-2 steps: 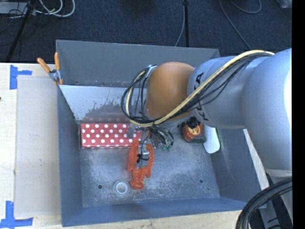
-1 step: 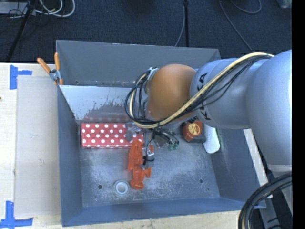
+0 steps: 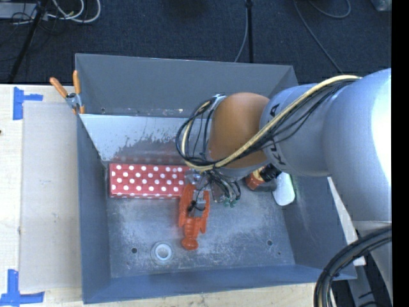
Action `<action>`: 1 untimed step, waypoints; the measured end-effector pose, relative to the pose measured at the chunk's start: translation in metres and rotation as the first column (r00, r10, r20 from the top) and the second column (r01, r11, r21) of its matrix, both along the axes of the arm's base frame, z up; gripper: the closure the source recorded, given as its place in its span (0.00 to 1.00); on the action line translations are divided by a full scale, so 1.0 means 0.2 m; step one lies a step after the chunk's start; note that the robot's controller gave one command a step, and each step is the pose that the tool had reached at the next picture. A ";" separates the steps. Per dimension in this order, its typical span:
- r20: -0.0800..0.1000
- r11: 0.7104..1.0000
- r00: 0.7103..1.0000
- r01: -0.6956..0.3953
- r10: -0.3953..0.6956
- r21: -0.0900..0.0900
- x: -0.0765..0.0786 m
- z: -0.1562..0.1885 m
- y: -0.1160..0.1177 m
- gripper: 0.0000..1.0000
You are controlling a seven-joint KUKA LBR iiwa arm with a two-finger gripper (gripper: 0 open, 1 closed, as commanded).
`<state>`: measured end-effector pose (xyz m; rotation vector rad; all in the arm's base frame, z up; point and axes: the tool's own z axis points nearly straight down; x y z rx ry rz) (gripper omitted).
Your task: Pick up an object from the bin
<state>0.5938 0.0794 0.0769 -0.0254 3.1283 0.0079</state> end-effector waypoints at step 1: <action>0.000 1.000 1.000 0.001 -0.001 0.000 0.00 0.00 0.00 1.00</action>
Offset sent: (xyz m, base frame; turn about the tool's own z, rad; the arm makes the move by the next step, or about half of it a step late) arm 0.0078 -0.0105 0.0732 -0.0238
